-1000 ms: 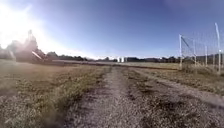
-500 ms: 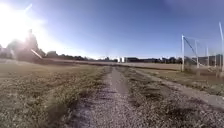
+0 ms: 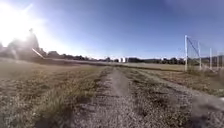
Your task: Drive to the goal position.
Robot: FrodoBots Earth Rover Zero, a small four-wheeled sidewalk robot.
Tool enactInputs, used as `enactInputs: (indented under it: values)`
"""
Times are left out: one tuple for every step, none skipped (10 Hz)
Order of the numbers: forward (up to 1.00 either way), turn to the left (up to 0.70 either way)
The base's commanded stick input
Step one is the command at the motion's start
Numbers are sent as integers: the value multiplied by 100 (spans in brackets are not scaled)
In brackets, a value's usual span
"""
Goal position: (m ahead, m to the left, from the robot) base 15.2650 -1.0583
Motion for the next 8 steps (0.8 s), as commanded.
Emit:
enactInputs:
  values:
    - [50, 0]
    - [50, 0]
    - [50, 0]
    - [50, 0]
    - [50, 0]
    - [50, 0]
    - [50, 0]
    - [50, 0]
